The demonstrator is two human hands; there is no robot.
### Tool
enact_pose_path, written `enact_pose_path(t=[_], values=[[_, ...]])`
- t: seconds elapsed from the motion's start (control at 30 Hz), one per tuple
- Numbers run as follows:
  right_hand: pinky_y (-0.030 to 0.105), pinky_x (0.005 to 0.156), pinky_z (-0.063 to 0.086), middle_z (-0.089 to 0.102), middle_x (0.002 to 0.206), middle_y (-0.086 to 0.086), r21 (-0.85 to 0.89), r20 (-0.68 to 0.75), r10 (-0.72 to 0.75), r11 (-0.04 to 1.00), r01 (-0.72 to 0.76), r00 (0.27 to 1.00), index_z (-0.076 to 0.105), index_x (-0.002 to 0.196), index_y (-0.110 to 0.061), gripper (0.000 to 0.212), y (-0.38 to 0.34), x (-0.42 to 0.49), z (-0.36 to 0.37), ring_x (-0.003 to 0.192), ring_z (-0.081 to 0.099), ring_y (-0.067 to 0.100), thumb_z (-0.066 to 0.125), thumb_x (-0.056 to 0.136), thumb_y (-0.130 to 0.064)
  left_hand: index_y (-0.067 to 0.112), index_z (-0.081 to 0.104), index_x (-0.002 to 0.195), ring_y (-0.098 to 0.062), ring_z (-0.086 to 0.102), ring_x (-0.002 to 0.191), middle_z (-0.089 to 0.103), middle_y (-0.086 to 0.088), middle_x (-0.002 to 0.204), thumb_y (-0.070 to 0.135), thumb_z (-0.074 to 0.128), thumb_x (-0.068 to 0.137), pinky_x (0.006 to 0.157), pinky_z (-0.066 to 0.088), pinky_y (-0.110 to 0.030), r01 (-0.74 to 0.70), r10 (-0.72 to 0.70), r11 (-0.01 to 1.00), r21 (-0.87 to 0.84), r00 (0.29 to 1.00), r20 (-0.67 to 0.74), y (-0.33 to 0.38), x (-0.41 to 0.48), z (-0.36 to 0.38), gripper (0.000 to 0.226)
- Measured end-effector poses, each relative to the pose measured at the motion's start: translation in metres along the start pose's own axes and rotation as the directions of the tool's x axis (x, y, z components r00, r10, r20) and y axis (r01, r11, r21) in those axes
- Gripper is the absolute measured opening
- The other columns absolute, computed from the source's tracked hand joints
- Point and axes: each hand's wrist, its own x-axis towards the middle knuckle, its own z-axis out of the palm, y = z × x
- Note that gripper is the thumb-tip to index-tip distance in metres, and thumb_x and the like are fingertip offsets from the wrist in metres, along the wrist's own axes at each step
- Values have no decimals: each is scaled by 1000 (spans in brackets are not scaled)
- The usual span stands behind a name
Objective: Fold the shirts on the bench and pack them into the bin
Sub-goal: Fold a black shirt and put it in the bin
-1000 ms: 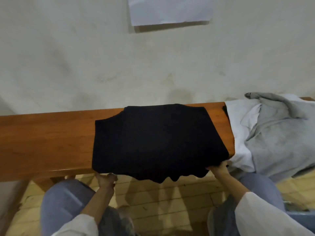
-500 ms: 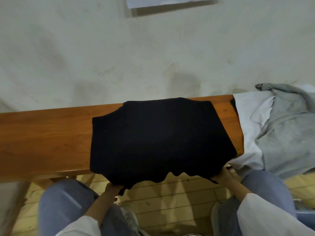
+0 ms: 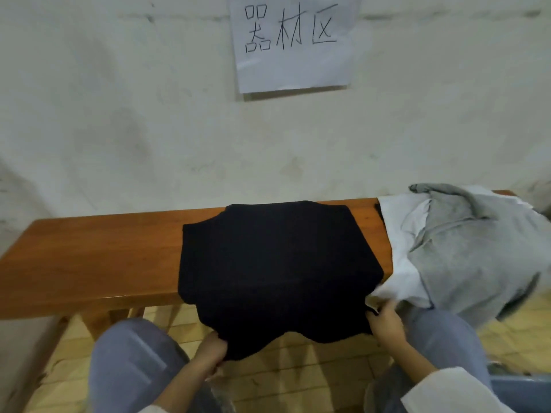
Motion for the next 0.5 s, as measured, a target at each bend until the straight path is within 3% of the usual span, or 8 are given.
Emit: enact_pose_path(t=[0.07, 0.13, 0.2, 0.27, 0.33, 0.43, 0.47, 0.5], values=[[37, 72, 49, 60, 102, 21, 63, -20, -86, 994, 87, 996, 45, 111, -8, 20, -11, -13, -14, 86, 59, 31, 53, 93, -11, 8, 51, 89, -10, 40, 52, 48, -3, 66, 0, 41, 94, 43, 29, -22, -95, 95, 995, -10, 995, 19, 4, -18, -5, 13], [31, 57, 50, 60, 98, 19, 210, 17, -123, 971, 117, 992, 48, 101, -9, 9, -31, -26, -28, 76, 58, 25, 52, 94, -7, 4, 54, 95, -10, 43, 48, 52, -5, 67, 2, 51, 92, 40, 30, -20, -132, 139, 983, -126, 989, 44, 11, -31, -13, 4], [23, 42, 47, 58, 93, 12, 312, 75, -167, 940, 136, 983, 56, 95, -8, 4, -57, -34, -45, 71, 56, 19, 53, 94, -5, 7, 49, 110, -11, 43, 41, 55, -9, 66, 5, 60, 90, 37, 31, -20, -128, 148, 945, -301, 988, 44, 26, -46, -24, 23], [20, 41, 47, 59, 96, 9, 457, 152, -206, 882, 116, 967, 63, 89, -7, 9, -84, -36, -63, 77, 56, 17, 54, 94, -7, 9, 39, 103, -11, 39, 35, 49, -10, 59, 2, 63, 88, 35, 30, -19, -174, 195, 830, -530, 981, -17, 43, -57, -40, 30], [21, 46, 51, 59, 101, 11, 691, 212, -207, 723, 4, 955, 65, 90, -5, 13, -110, -31, -82, 81, 57, 20, 53, 95, -7, 10, 38, 92, -9, 39, 33, 46, -8, 59, 1, 60, 90, 34, 33, -18, -251, 229, 564, -787, 963, -143, 64, -67, -70, 24], [24, 50, 56, 56, 100, 17, 927, 228, -141, 334, -170, 963, 56, 111, 4, 19, -131, -15, -102, 65, 68, 22, 44, 96, 0, 9, 51, 90, -6, 50, 47, 53, -3, 74, 8, 50, 96, 41, 43, -18, -215, 186, 67, -974, 962, -199, 84, -64, -121, 6], [27, 53, 58, 56, 103, 18, 942, 238, -145, 274, -192, 960, 50, 123, 3, 32, -133, -8, -104, 65, 70, 22, 40, 94, 7, 6, 53, 99, -7, 53, 58, 55, -4, 85, 6, 46, 96, 49, 46, -18, -214, 173, -15, -977, 962, -213, 87, -62, -134, 8], [29, 58, 59, 57, 110, 19, 941, 257, -156, 266, -210, 954, 43, 134, 1, 50, -133, -4, -105, 75, 72, 23, 37, 87, 17, 4, 50, 113, -10, 54, 71, 56, -6, 96, 0, 40, 94, 60, 48, -20, -227, 175, -36, -973, 957, -230, 85, -54, -141, 22]])
